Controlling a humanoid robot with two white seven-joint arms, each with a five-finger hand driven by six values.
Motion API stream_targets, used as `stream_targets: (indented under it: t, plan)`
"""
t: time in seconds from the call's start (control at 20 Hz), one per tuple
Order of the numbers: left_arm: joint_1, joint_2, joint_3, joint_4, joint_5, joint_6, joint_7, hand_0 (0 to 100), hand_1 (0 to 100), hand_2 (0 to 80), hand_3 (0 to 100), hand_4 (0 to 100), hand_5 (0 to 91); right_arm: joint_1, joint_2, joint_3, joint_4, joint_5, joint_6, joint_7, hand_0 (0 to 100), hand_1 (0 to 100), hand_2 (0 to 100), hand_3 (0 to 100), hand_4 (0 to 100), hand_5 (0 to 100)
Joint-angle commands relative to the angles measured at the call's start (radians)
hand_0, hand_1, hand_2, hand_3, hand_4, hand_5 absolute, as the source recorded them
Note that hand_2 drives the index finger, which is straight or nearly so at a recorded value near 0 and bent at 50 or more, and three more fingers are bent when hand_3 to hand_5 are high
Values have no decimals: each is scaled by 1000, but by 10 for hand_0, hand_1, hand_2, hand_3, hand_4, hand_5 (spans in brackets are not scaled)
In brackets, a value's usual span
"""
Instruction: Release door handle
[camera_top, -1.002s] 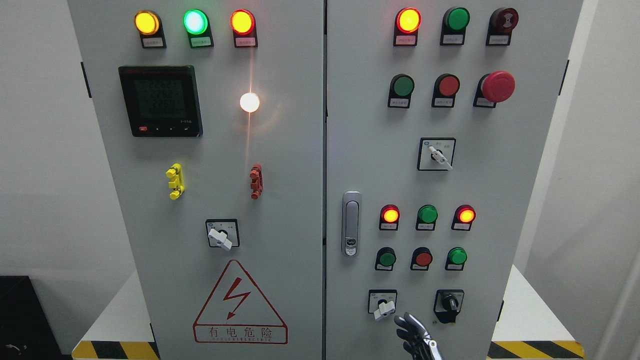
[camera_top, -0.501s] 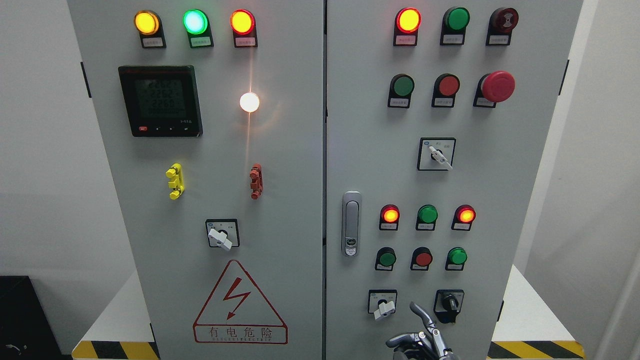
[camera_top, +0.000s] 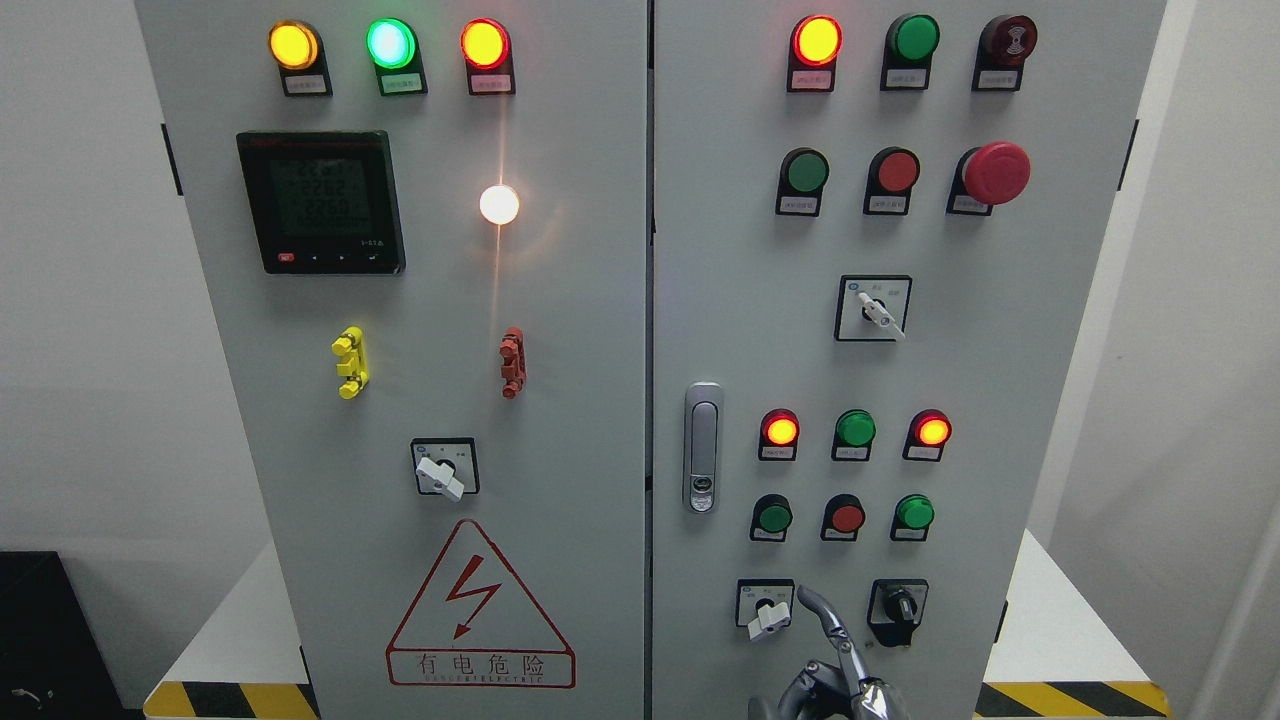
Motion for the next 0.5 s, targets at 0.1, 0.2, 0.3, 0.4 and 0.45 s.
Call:
stream_targets:
  t: [0.1,0.2,0.3,0.4,0.45]
  plan:
    - [17,0,0,0,1,0,0,120,556,0,0,0,0,-72,-1,24,86,254,-20,-21,402,259,70,1000,1000,1000]
    - [17,0,0,0,1,0,0,120,556,0,0,0,0,-104,-1,28,116,338,-20,-58,399,255,68,1000,1000,1000]
    - [17,0,0,0,1,0,0,120,556,0,0,0,0,-121,-1,47,132,426,-20,-81,399,249,70,1000,1000,1000]
    - [17,0,0,0,1,0,0,120,556,0,0,0,0,-126,1,60,139,506,-18,-96,403,241,90,1000,1000,1000]
    - [17,0,0,0,-1,0,0,120,556,0,0,0,0,-127,1,60,149,542,-15,-105,403,240,96,1000,1000,1000]
